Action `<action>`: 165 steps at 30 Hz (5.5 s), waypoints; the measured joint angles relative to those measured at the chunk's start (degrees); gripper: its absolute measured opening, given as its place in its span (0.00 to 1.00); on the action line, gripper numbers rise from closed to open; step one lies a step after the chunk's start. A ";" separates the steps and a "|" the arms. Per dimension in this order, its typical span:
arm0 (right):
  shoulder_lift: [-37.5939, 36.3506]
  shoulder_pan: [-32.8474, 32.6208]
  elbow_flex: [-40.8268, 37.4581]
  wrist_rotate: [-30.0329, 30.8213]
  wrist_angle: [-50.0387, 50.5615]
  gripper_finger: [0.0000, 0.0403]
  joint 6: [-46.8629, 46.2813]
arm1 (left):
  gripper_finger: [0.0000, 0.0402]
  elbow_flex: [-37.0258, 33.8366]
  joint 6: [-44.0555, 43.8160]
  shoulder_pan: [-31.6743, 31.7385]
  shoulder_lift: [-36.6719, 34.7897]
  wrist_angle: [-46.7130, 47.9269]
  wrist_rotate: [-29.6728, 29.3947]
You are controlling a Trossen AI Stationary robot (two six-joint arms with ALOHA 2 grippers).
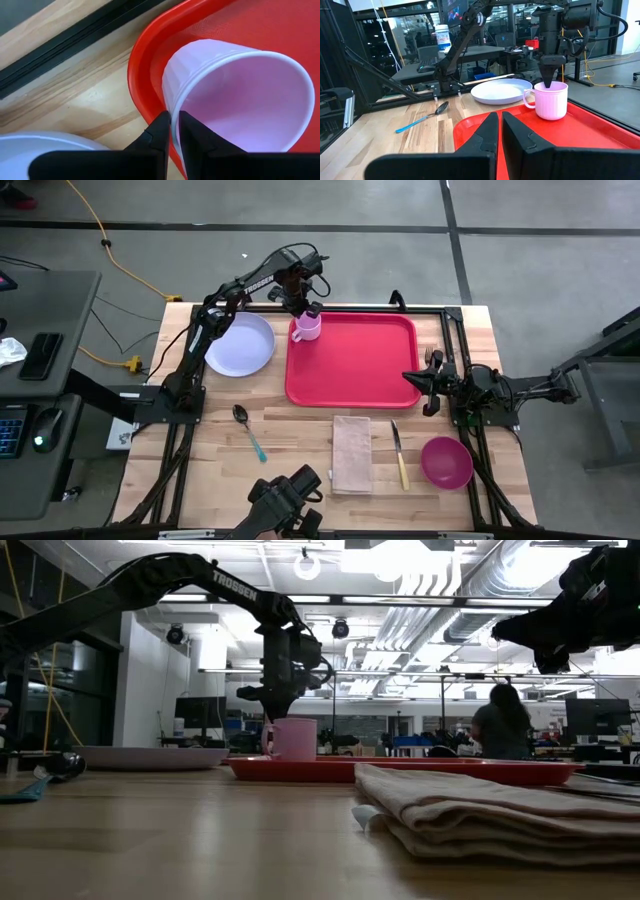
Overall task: Set up tray
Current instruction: Put the pink cup on the top left of the red serving tray, then put the blue plate below the pink mug on the red serving tray
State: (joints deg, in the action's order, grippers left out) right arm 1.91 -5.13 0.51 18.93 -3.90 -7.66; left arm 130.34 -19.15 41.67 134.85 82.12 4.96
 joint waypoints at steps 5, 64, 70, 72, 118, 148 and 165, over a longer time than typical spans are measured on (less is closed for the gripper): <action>0.00 -0.02 0.00 0.00 0.00 0.00 0.00 | 0.18 2.24 1.11 -0.02 -0.02 0.28 -1.69; 0.00 -0.02 0.02 -0.02 0.02 0.00 0.09 | 0.18 4.57 8.37 3.78 -30.21 7.90 -7.01; 0.00 0.01 0.00 -0.02 0.02 0.00 0.02 | 0.18 4.57 9.07 8.55 -30.27 7.90 -4.05; 0.00 -0.01 0.00 -0.01 0.02 0.00 0.04 | 0.18 4.57 9.57 9.86 -30.27 7.90 -3.96; 0.00 -0.01 0.01 0.55 -0.11 0.00 0.03 | 0.18 -43.50 0.83 25.82 -40.74 -10.61 -3.18; 0.00 -0.02 0.00 3.44 -0.28 0.00 0.02 | 0.18 -58.37 6.91 0.20 -39.83 -13.64 3.33; 0.00 -0.02 0.00 2.62 -0.25 0.00 0.04 | 0.18 -60.08 0.66 -14.03 -43.54 -14.77 -3.12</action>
State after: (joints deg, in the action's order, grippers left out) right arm 1.91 -5.15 0.51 21.55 -4.16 -7.62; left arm 70.26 -18.49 27.64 91.31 67.35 1.84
